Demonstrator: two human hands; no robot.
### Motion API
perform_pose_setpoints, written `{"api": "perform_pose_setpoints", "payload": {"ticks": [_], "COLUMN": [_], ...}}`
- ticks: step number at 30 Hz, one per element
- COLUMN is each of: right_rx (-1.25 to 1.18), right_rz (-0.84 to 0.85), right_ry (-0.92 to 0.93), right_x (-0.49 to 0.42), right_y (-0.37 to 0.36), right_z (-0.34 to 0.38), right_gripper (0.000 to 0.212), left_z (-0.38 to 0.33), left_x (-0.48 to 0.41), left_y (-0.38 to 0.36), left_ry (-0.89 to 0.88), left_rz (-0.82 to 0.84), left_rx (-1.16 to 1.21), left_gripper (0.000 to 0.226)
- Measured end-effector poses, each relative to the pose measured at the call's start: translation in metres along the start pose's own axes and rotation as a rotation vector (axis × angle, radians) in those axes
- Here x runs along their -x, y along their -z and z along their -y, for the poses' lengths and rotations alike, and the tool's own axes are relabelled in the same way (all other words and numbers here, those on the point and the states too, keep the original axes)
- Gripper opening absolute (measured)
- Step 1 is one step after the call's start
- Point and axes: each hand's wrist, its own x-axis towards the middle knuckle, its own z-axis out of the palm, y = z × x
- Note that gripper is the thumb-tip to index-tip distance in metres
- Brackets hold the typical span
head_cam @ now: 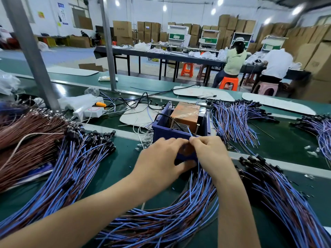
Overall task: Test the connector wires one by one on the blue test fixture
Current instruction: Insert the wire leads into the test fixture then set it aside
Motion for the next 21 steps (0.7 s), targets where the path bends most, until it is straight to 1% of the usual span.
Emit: {"api": "perform_pose_setpoints", "payload": {"ticks": [4,6,8,10,11,14,18,19,21], "right_rx": [-0.042,-0.094,-0.141,-0.201,-0.228,-0.338,-0.415,-0.409,-0.404], "right_rz": [-0.025,-0.014,-0.018,-0.048,-0.064,-0.057,-0.018,-0.027,-0.058], "right_ry": [-0.011,-0.024,-0.028,-0.026,-0.025,-0.040,-0.030,-0.027,-0.037], "right_x": [-0.002,-0.002,-0.002,-0.003,-0.003,-0.003,-0.001,-0.001,-0.001], "right_y": [-0.001,-0.001,0.000,0.003,0.004,0.004,-0.004,-0.006,-0.007], "right_z": [-0.004,-0.005,-0.007,-0.008,-0.008,-0.006,-0.002,-0.001,0.000], "right_gripper": [0.042,0.040,0.040,0.047,0.048,0.051,0.051,0.052,0.052], "left_z": [-0.009,-0.010,-0.005,0.002,0.004,0.006,0.001,-0.002,-0.005], "left_x": [-0.010,-0.012,-0.014,-0.017,-0.017,-0.013,-0.010,-0.010,-0.008], "left_y": [0.001,0.003,0.003,0.002,0.003,0.001,-0.005,-0.008,-0.014], "left_ry": [-0.096,-0.173,-0.247,-0.347,-0.372,-0.368,-0.305,-0.257,-0.105], "left_rz": [-0.069,-0.130,-0.217,-0.224,-0.185,-0.105,-0.096,-0.085,-0.030], "left_rx": [-0.263,-0.334,-0.333,-0.188,-0.115,-0.026,0.203,0.278,0.456], "left_gripper": [0.036,0.030,0.033,0.024,0.022,0.030,0.023,0.019,0.015]}}
